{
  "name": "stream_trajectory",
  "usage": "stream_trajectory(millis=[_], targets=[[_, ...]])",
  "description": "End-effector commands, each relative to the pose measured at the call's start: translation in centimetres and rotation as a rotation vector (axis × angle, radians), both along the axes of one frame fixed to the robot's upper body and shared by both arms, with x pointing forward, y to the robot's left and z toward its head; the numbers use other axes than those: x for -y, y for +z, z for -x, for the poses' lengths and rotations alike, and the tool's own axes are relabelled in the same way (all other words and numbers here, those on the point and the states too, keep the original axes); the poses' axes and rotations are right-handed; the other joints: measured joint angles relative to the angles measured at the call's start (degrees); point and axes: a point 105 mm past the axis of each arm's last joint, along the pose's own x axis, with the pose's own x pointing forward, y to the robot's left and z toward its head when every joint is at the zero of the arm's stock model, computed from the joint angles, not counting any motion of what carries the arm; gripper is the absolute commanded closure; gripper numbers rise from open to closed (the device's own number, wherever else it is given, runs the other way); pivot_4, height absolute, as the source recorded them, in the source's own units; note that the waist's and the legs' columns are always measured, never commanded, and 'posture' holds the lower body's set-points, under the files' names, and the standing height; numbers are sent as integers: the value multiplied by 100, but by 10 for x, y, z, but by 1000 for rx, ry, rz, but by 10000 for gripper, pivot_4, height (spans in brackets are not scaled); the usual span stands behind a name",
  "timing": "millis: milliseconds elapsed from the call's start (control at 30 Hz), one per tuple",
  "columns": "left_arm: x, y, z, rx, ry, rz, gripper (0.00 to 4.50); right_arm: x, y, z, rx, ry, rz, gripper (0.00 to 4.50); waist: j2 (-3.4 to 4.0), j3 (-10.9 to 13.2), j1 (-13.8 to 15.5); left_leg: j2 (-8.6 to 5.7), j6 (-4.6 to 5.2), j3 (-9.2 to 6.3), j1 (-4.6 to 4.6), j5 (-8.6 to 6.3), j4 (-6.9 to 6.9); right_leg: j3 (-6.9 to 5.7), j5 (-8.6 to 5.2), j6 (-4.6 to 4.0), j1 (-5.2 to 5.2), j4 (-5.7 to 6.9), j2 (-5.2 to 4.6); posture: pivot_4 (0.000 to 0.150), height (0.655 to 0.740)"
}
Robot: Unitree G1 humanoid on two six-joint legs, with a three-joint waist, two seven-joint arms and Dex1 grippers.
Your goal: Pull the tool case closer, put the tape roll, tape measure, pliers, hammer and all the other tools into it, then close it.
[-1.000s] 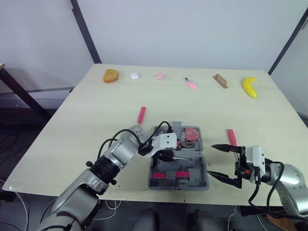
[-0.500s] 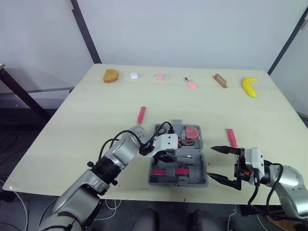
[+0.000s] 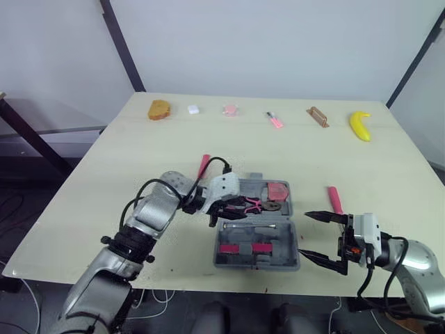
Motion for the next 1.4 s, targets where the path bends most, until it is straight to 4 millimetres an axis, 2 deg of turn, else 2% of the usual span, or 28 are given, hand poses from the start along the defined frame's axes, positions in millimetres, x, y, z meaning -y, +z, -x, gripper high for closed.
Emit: stream_trajectory(millis=[33,67,100,333,667,800,1033,1200,1400], targets=[[0,5,2,79,-35,139,37083,-3,8,0,41,13,-15,0,0,0,1,0,0,0,0,0,0,0,0,0,0,0,0,1500,7400],[0,2,3,81,-42,144,41581,-3,8,0,41,13,-15,0,0,0,0,0,0,0,0,0,0,0,0,0,0,-1,0,1500,7400],[0,-1,4,73,-42,151,43815,-2,8,0,41,13,-15,0,0,0,0,0,0,0,0,0,0,0,0,0,0,0,1,1500,7400],[-1,-26,7,49,-76,112,43815,-3,9,-2,45,17,-11,0,0,0,3,-1,0,2,-1,0,1,0,1,0,0,-1,1,1500,7400],[3,-53,0,-26,-59,53,43815,1,13,-6,50,-21,-22,0,0,0,2,-1,0,1,-1,0,1,-1,1,0,0,0,3,1500,7400],[-1,-74,-1,-31,-42,-51,43815,6,6,-8,35,-57,32,0,0,0,1,-1,0,1,-1,0,1,0,1,0,0,-1,3,1500,7400],[-1,-91,6,-96,-24,-84,43815,14,-6,-14,2,-128,104,0,7,-7,10,-1,0,1,2,0,1,-1,1,1,4,-1,2,1500,7400],[1,-80,6,-70,-17,-23,43815,12,-3,-14,8,-127,74,0,16,-13,3,-1,1,-1,14,0,2,-1,1,1,18,-2,2,1500,7400],[-2,-34,-8,37,70,183,43815,14,0,-14,0,-154,24,0,15,-11,-1,-1,1,-4,11,-1,2,-4,1,1,17,-3,2,1500,7400]])
